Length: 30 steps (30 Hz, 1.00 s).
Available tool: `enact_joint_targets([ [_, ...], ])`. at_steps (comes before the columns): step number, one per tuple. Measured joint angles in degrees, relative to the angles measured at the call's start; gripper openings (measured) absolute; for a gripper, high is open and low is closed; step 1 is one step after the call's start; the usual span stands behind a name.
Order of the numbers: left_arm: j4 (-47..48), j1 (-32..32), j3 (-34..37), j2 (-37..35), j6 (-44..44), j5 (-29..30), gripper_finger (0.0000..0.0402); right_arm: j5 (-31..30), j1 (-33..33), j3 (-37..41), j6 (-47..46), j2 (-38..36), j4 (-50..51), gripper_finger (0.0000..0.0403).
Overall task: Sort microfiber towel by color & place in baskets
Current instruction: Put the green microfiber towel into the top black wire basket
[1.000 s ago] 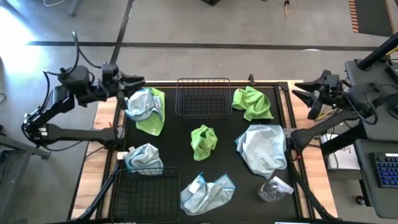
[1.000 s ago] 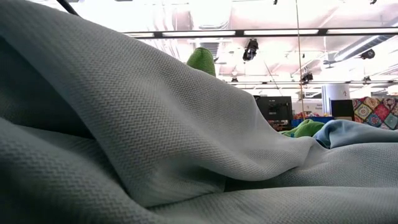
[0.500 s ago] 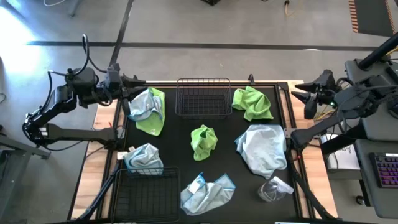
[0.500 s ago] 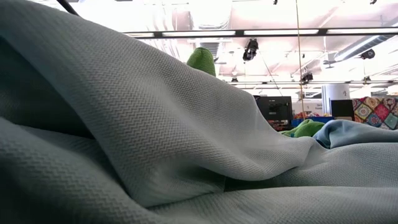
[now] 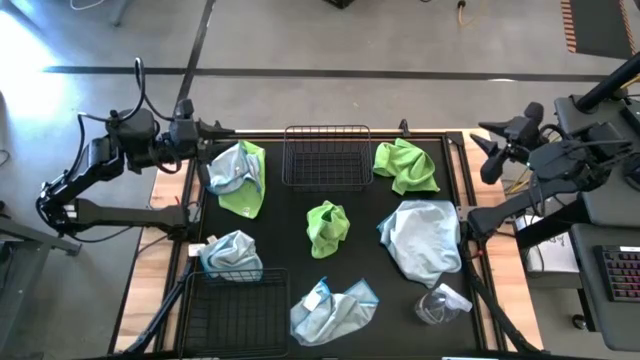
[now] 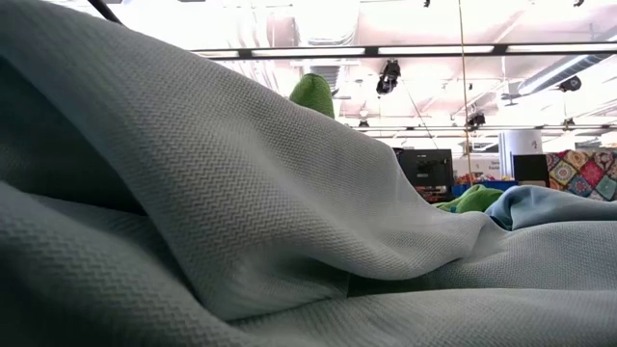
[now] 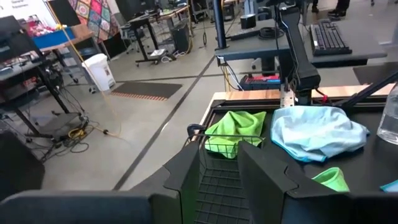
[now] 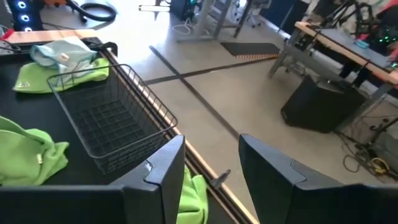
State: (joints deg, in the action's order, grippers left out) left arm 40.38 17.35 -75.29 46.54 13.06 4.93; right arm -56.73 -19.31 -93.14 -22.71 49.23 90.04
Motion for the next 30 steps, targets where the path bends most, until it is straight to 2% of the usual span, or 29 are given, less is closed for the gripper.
enact_joint_targets([
  [5, -1.62, 0.0, 0.02, 0.31, 2.93, 0.62, 0.0095, -3.03, 0.02, 0.5, 1.48, 0.0, -0.02, 0.0146],
  [7, -3.69, 0.0, 0.04, 0.76, 3.38, 2.98, 0.0095, -4.83, 0.02, 0.85, 2.25, 0.0, -0.02, 0.0146],
  [11, -7.32, 0.04, 0.04, 1.97, 1.94, 6.3, 0.0095, -4.7, 0.02, 1.27, 3.17, -0.02, -0.02, 0.0146],
  [17, -7.97, 0.02, 0.04, 4.4, 2.39, 6.25, 0.0095, 0.19, 0.02, 1.31, 9.83, -0.04, -0.02, 0.0146],
  [19, -8.62, 0.02, 0.07, 5.21, 2.11, 6.25, 0.0095, 0.88, 0.02, 1.31, 9.31, -0.04, -0.04, 0.0146],
  [24, -11.88, 0.0, 0.07, 7.73, -0.39, 6.18, 0.0095, 6.92, 0.02, 1.37, 9.24, 0.35, -0.09, 0.0146],
  [30, -14.61, 0.0, 0.09, 10.51, 0.04, 6.14, 0.0095, 7.29, 0.73, 2.77, 9.29, 1.5, -0.09, 0.0146],
])
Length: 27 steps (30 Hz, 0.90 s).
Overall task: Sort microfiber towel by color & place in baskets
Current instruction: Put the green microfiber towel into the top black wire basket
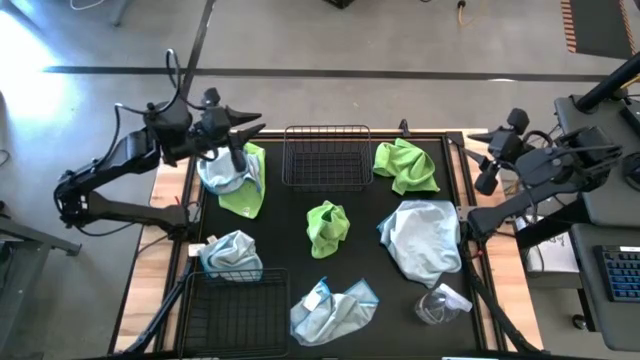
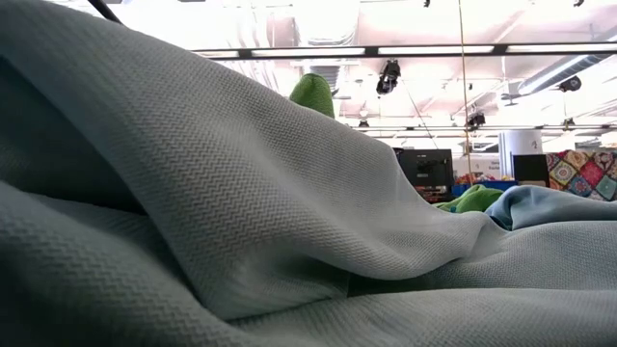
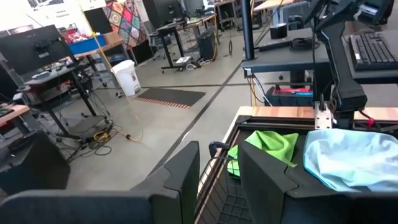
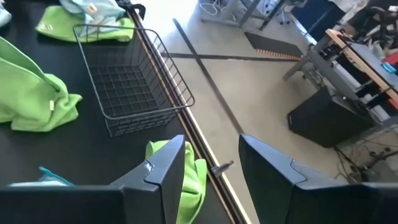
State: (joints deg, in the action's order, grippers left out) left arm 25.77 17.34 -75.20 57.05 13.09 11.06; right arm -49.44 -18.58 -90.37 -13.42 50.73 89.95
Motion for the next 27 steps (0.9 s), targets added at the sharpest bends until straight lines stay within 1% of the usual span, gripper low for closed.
enact_joint_targets([
  [7, -0.08, 0.0, 0.0, 0.09, 1.85, -0.02, 0.0095, -0.01, 4.85, 3.83, -0.03, 1.48, -1.02, 0.0146],
  [14, -0.03, 0.0, 0.0, -2.29, 1.85, -0.02, 0.0095, 0.49, 13.82, 6.01, 2.13, 4.28, -2.25, 0.0146],
  [20, 0.29, 0.01, 0.0, -4.05, 2.03, -0.04, 0.0095, 6.12, 23.49, 7.13, 3.39, 6.62, -3.59, 0.0146],
  [25, 1.72, 0.0, 0.0, -5.09, 2.59, -0.04, 0.0095, 12.53, 32.18, 7.41, 8.42, 9.82, -11.07, 0.0146],
  [27, 2.4, 0.0, 0.0, -5.41, 2.47, -0.04, 0.0095, 13.97, 35.75, 7.41, 10.38, 11.32, -13.23, 0.0146],
])
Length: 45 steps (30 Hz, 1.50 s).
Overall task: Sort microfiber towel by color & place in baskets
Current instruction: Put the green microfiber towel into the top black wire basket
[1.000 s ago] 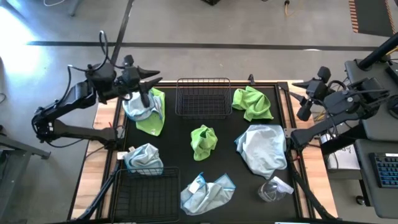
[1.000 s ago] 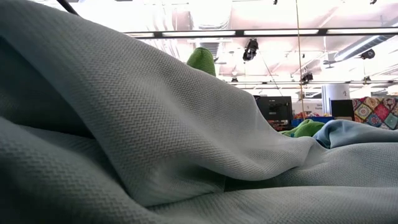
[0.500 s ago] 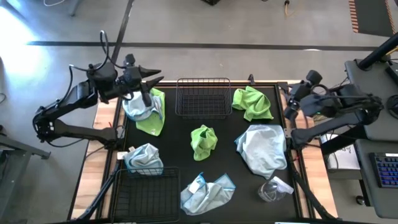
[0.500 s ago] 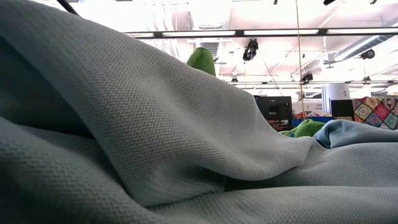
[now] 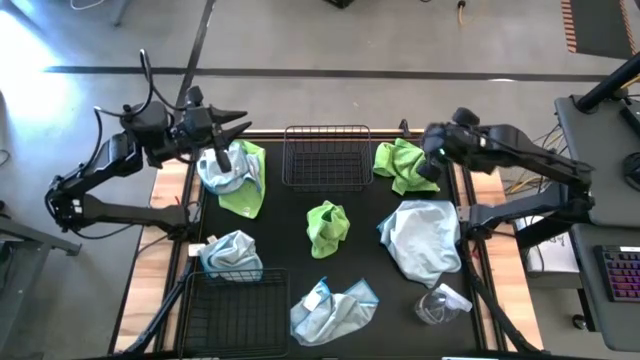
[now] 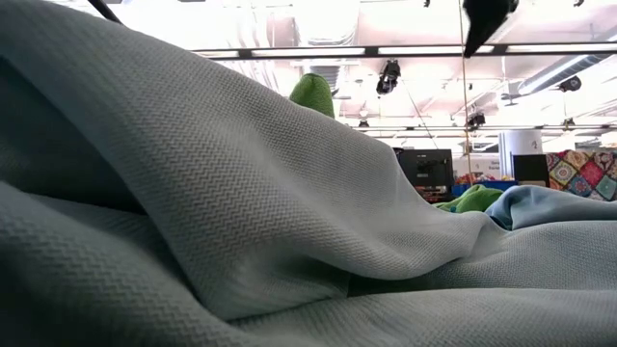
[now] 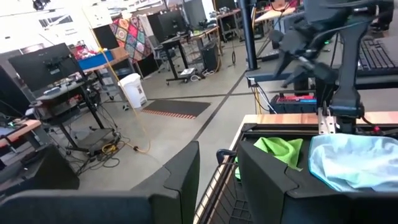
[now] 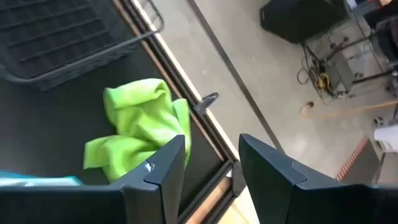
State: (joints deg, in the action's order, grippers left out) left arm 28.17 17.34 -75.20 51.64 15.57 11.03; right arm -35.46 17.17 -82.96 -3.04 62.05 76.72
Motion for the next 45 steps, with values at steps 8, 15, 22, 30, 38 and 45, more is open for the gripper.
enact_joint_targets([
  [8, 3.82, 0.0, 0.0, -0.57, -2.25, -0.03, 0.0095, 7.82, 14.52, -0.02, 2.64, 7.09, 0.9, 0.0146],
  [15, 5.09, 0.0, 0.0, -0.62, -2.75, -0.04, 0.0095, 10.57, 21.33, -0.02, 3.43, 12.58, 0.69, 0.0146],
  [22, 6.62, 0.0, 0.0, -0.75, -2.77, -0.04, 0.0095, 13.9, 22.69, -0.02, 4.56, 17.44, 0.26, 0.0146],
  [30, 8.56, 0.0, 0.0, -0.75, -3.13, -0.04, 0.0095, 19.0, 22.99, 1.14, 5.44, 22.56, -3.69, 0.0146],
  [38, 10.53, 0.0, 0.0, -0.79, -5.64, -0.05, 0.0095, 18.99, 23.31, 5.34, 7.1, 24.66, -5.77, 0.0146],
  [45, 10.88, -0.01, 0.0, -0.78, -5.83, -0.05, 0.0095, 19.15, 24.49, 12.52, 6.6, 23.42, -7.54, 0.0146],
])
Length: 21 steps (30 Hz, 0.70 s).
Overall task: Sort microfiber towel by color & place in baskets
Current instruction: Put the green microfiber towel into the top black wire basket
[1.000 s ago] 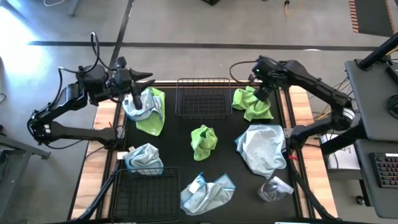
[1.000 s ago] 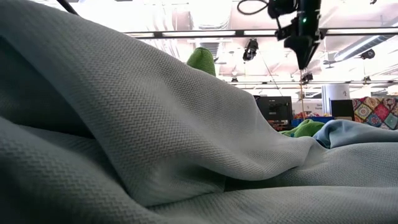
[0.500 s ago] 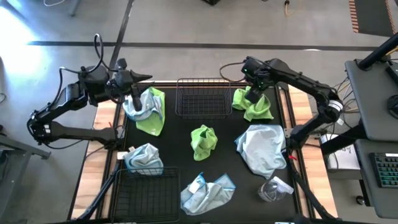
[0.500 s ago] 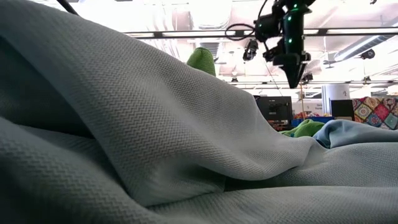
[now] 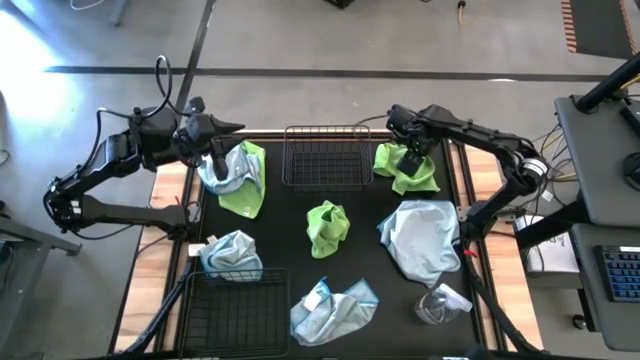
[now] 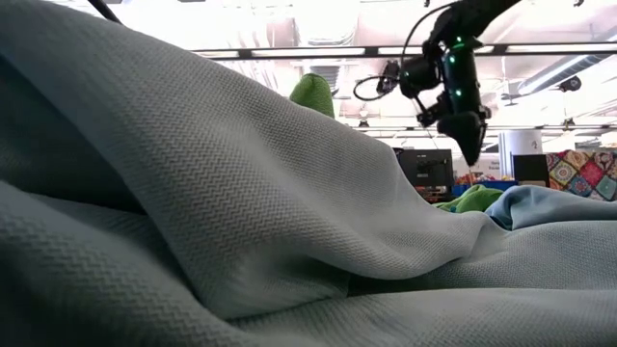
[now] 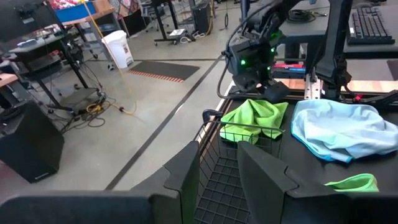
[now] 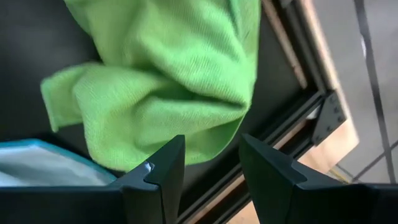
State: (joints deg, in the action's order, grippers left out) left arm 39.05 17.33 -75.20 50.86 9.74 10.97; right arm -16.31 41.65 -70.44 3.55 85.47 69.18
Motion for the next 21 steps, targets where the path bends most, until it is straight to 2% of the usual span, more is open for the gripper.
enact_joint_targets([
  [14, 0.0, 0.01, 0.0, 0.04, -1.83, -0.01, 0.0095, 0.49, 0.02, 11.23, -1.63, -0.61, -8.61, 0.0146],
  [21, -0.02, 0.0, 0.0, 0.16, -2.79, -0.01, 0.0095, 7.43, 0.02, 13.69, -1.62, -0.61, -12.19, 0.0146],
])
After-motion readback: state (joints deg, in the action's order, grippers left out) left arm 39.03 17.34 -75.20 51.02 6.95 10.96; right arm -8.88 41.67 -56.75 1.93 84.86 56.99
